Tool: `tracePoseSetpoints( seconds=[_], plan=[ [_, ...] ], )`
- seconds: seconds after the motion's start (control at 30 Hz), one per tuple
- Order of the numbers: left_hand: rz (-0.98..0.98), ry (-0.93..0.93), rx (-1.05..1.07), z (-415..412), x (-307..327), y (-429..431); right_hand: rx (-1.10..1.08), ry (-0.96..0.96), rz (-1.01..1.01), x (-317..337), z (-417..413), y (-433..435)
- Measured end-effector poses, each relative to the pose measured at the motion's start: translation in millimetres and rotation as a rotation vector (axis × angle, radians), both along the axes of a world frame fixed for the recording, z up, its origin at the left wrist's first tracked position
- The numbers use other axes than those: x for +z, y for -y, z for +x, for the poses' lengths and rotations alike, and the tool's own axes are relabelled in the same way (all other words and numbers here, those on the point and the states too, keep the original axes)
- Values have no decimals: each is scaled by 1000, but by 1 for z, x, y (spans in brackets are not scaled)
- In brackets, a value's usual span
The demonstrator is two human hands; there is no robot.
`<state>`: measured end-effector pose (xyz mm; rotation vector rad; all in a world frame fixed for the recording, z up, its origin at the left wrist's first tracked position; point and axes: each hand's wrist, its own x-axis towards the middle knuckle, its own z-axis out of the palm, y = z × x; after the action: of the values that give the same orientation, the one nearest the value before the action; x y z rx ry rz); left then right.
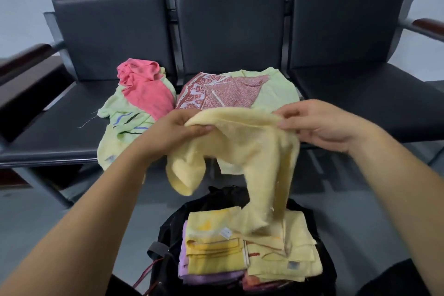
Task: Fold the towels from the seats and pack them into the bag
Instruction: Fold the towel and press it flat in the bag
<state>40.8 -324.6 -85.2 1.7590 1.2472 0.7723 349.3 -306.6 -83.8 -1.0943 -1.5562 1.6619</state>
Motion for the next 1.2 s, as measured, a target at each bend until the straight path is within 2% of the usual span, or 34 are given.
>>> tracePoseSetpoints(
  seconds=[0.03,0.1,0.17,0.23,0.37,0.47,0.53,0.63,0.77,0.83,0.9,1.03,1.13,1.2],
  plan=[
    [14,61,-63,4,4,2,66,-26,-63,-3,-5,3],
    [61,-44,-191,15,6,3,160,-69,-131,-11,-28,11],
    [68,-174,-257,19,2,-1,167,-11,-92,-15,-54,18],
    [35,-171,-256,12,-1,-3,89,25,-13,-14,-67,18],
    [88,-16,-50,-7,-2,-3,-113,-185,-46,-3,-49,9],
    [71,232,10,-5,-4,-1,-64,-294,-126,-4,-38,7],
    [72,256,-18,4,-5,3,12,-319,-203,-6,-47,13],
    [64,248,-97,14,-5,5,16,-245,-187,-9,-66,18],
    [1,343,-117,12,-4,3,-205,-209,-103,-9,-71,13],
    [-29,388,-101,11,-4,4,-314,-132,-2,-12,-66,12],
    [-43,383,-80,13,-4,5,-402,41,174,-13,-61,13],
    [-70,366,-64,18,-3,9,-310,137,361,-10,-66,15],
    [-44,335,-80,22,0,11,-145,121,270,-7,-71,21],
    [-4,249,-101,23,1,12,-71,94,268,-9,-73,24]
  ],
)
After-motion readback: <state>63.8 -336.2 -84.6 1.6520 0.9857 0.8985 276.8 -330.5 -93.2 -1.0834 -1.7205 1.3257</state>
